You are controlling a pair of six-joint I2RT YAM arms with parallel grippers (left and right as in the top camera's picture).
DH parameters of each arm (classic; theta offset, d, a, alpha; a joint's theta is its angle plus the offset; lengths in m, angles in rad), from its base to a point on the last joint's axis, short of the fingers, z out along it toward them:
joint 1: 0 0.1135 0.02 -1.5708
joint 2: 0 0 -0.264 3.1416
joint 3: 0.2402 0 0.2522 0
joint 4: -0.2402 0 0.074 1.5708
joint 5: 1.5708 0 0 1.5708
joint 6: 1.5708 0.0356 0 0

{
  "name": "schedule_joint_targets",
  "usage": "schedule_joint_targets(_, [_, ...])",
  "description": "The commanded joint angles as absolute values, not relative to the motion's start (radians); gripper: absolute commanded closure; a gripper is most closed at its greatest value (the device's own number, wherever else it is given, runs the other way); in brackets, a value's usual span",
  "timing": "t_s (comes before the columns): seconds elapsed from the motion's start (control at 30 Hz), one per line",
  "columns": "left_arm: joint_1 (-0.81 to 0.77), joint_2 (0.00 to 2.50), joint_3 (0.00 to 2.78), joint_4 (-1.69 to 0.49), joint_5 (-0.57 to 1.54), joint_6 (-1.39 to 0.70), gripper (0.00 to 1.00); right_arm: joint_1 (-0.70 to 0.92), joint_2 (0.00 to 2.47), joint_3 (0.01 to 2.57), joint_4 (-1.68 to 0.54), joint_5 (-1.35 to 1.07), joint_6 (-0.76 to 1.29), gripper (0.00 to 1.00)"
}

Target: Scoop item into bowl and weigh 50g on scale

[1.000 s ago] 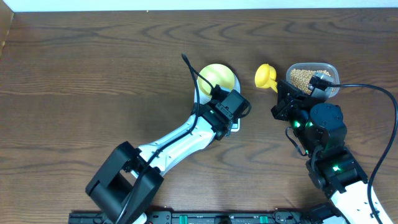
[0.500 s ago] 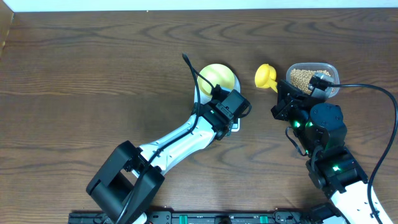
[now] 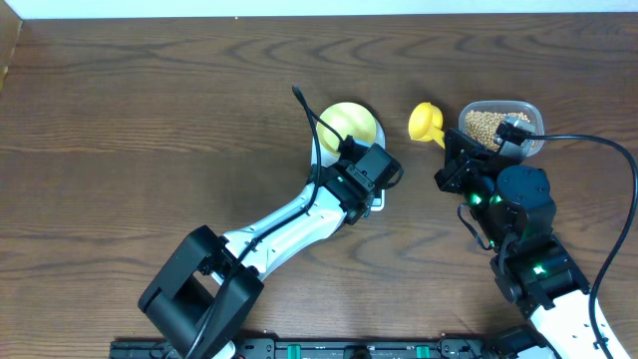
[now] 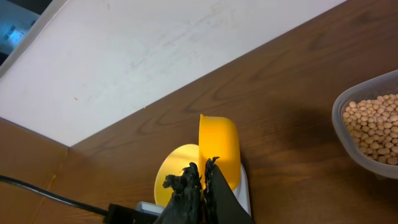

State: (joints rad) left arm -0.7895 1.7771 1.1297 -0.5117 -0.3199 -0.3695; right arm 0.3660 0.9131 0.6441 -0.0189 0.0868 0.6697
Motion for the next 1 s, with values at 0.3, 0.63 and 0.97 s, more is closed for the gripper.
schedule_joint_targets(0.3, [-0.792, 1.794, 1.114, -0.51, -0.335, -0.424, 0.16, 0.359, 0.901, 0.661, -0.019, 0.103, 0.672, 0.99])
schedule_joint_targets(0.63, [-0.788, 1.794, 1.067, -0.456, -0.336, -0.423, 0.16, 0.359, 0.901, 0.661, -0.019, 0.102, 0.672, 0.99])
schedule_joint_targets(0.97, [-0.788, 1.794, 1.066, -0.442, -0.354, -0.423, 0.16, 0.359, 0.901, 0.661, -0.019, 0.102, 0.672, 0.99])
